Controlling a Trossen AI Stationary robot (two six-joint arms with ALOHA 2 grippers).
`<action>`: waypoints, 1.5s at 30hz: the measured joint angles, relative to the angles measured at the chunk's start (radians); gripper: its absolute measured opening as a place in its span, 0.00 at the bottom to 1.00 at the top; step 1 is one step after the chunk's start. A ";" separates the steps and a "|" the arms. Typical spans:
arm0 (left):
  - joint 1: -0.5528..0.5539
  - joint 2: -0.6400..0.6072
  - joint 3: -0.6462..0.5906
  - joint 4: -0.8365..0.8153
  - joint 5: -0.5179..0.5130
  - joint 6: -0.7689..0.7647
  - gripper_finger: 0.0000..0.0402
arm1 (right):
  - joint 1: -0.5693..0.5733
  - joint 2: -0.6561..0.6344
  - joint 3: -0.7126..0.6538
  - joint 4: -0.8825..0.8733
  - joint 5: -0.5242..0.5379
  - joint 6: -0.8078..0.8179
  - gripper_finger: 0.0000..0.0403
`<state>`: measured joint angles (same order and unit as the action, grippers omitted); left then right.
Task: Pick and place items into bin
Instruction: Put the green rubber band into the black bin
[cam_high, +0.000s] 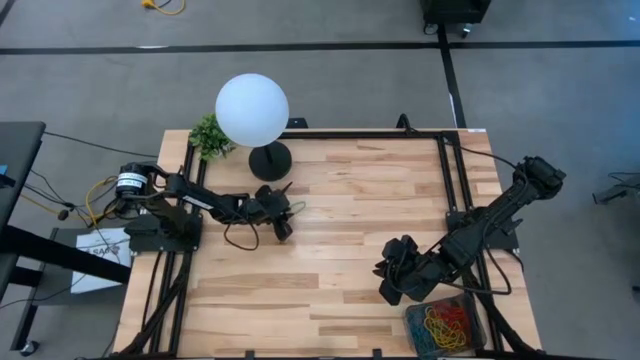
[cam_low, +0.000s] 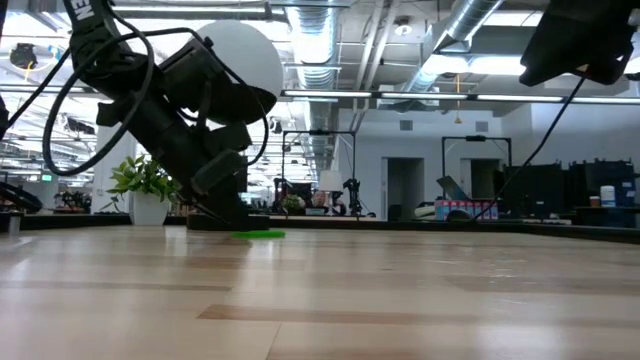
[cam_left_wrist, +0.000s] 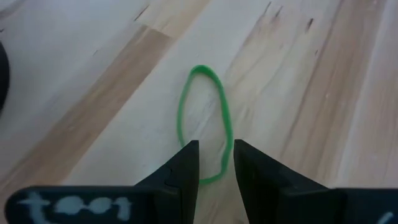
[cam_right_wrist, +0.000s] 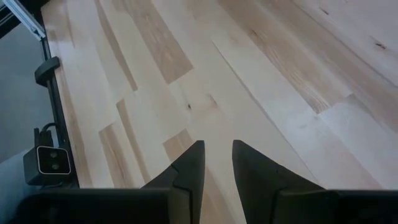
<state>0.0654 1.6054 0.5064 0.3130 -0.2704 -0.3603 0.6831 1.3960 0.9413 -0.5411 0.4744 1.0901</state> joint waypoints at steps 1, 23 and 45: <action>0.000 0.000 0.000 0.001 0.000 0.000 0.22 | 0.000 0.000 0.000 0.000 0.000 0.000 0.19; -0.007 0.000 0.000 0.000 -0.014 0.000 0.22 | 0.000 0.000 0.000 0.000 0.002 -0.002 0.19; -0.023 0.087 0.001 0.099 -0.063 -0.001 0.22 | 0.001 0.000 0.000 0.000 0.001 -0.001 0.19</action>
<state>0.0424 1.6927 0.5069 0.4122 -0.3335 -0.3611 0.6838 1.3960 0.9413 -0.5407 0.4759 1.0890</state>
